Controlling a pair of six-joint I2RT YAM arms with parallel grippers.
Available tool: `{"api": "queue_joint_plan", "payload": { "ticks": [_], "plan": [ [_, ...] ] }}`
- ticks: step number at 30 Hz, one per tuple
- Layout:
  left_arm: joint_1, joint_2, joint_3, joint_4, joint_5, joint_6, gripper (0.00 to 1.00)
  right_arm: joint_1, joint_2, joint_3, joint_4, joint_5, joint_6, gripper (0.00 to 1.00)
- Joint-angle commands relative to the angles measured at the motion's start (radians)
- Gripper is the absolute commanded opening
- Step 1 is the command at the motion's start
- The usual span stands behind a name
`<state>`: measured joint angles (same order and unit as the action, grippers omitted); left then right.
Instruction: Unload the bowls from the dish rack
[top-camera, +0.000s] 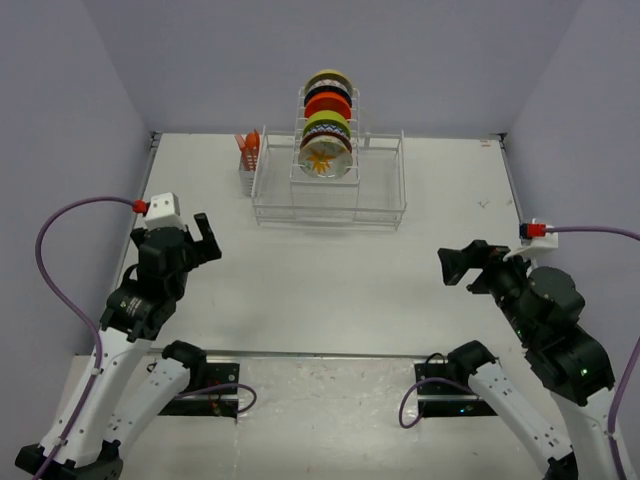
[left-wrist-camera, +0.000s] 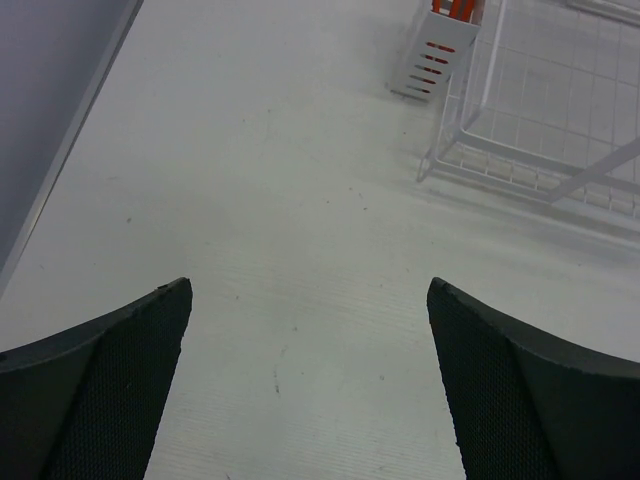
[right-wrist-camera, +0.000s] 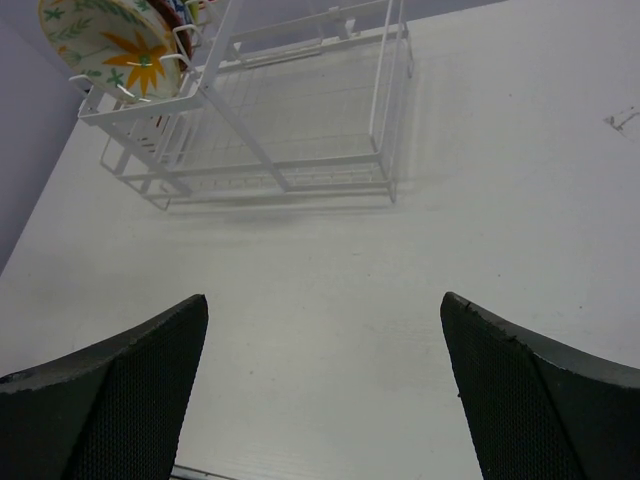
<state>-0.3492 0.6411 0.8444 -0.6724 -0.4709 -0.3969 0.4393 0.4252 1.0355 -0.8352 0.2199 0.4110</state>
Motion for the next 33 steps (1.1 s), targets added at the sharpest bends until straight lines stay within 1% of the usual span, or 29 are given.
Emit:
{"api": "queue_joint_plan", "payload": {
  "ticks": [1,4,6,7,8,9,10,12,13,14,15,16,17,18,19,20,21,22,23,24,25,26,27,28,29,30,31,32,33],
  "plan": [
    [-0.005,0.003,-0.004,0.027,-0.06,-0.04,1.0,-0.002,0.032,-0.014,0.074,0.021,0.014,0.99],
    [-0.005,0.008,-0.002,0.019,-0.071,-0.048,1.0,-0.002,0.029,-0.028,0.111,-0.017,0.011,0.99],
    [-0.005,0.005,-0.004,0.019,-0.074,-0.051,1.0,-0.002,0.006,-0.06,0.186,-0.081,-0.012,0.99],
    [-0.005,0.005,-0.005,0.02,-0.075,-0.053,1.0,-0.002,-0.003,-0.078,0.224,-0.206,-0.035,0.99],
    [-0.005,0.006,-0.007,0.02,-0.075,-0.053,1.0,-0.002,-0.014,-0.093,0.301,-0.268,-0.046,0.99],
    [-0.005,0.006,-0.007,0.02,-0.075,-0.054,1.0,-0.004,-0.014,-0.112,0.332,-0.363,-0.046,0.99],
    [-0.005,0.008,-0.005,0.02,-0.074,-0.054,1.0,-0.004,-0.002,-0.112,0.372,-0.399,-0.041,0.99],
    [-0.005,0.006,-0.005,0.022,-0.066,-0.051,1.0,-0.004,0.087,-0.071,0.38,-0.422,-0.035,0.99],
    [-0.005,0.005,-0.005,0.022,-0.061,-0.051,1.0,-0.004,0.136,-0.037,0.343,-0.415,-0.046,0.99],
    [-0.005,-0.004,-0.008,0.023,-0.061,-0.049,1.0,0.001,0.189,0.042,0.319,-0.403,-0.058,0.99],
    [-0.005,-0.009,-0.008,0.027,-0.057,-0.049,1.0,0.01,0.296,0.084,0.265,-0.381,-0.093,0.99],
    [-0.005,-0.014,-0.011,0.031,-0.052,-0.048,1.0,0.027,0.343,0.134,0.242,-0.349,-0.113,0.99],
    [-0.005,-0.02,-0.018,0.034,-0.048,-0.043,1.0,0.103,0.409,0.212,0.229,-0.279,-0.132,0.99],
    [-0.005,-0.02,-0.019,0.039,-0.043,-0.043,1.0,0.152,0.437,0.248,0.217,-0.096,-0.183,0.99],
    [-0.005,-0.02,-0.018,0.037,-0.041,-0.042,1.0,0.256,0.469,0.288,0.2,0.012,-0.211,0.99],
    [-0.005,-0.017,-0.018,0.037,-0.044,-0.043,1.0,0.301,0.509,0.379,0.179,0.109,-0.242,0.99],
    [-0.005,-0.017,-0.016,0.036,-0.044,-0.043,1.0,0.337,0.602,0.423,0.13,0.192,-0.305,0.99],
    [-0.005,-0.018,-0.018,0.036,-0.043,-0.043,1.0,0.405,0.648,0.467,0.114,0.339,-0.342,0.98],
    [-0.005,-0.018,-0.018,0.036,-0.043,-0.043,1.0,0.433,0.697,0.541,0.102,0.39,-0.415,0.94],
    [-0.005,-0.018,-0.018,0.037,-0.041,-0.043,1.0,0.45,0.793,0.575,0.079,0.426,-0.466,0.91],
    [-0.005,-0.014,-0.019,0.037,-0.04,-0.043,1.0,0.476,0.84,0.647,0.064,0.47,-0.491,0.84],
    [-0.005,-0.012,-0.019,0.037,-0.038,-0.042,1.0,0.486,0.884,0.676,0.059,0.49,-0.541,0.82],
    [-0.005,-0.006,-0.019,0.039,-0.035,-0.04,1.0,0.502,0.947,0.699,0.086,0.528,-0.575,0.79],
    [-0.005,-0.003,-0.018,0.037,-0.037,-0.04,1.0,0.509,0.974,0.701,0.112,0.538,-0.61,0.77],
    [-0.005,0.0,-0.018,0.037,-0.035,-0.04,1.0,0.512,0.995,0.701,0.166,0.548,-0.68,0.76],
    [-0.005,0.005,-0.018,0.037,-0.035,-0.04,1.0,0.51,1.042,0.702,0.189,0.562,-0.713,0.72],
    [-0.005,0.005,-0.016,0.037,-0.035,-0.04,1.0,0.51,1.064,0.704,0.211,0.575,-0.742,0.63],
    [-0.005,0.005,-0.019,0.037,-0.034,-0.04,1.0,0.51,1.083,0.707,0.252,0.596,-0.794,0.59],
    [-0.005,0.005,-0.021,0.04,-0.023,-0.039,1.0,0.51,1.116,0.719,0.271,0.61,-0.814,0.51]
  ]
}}
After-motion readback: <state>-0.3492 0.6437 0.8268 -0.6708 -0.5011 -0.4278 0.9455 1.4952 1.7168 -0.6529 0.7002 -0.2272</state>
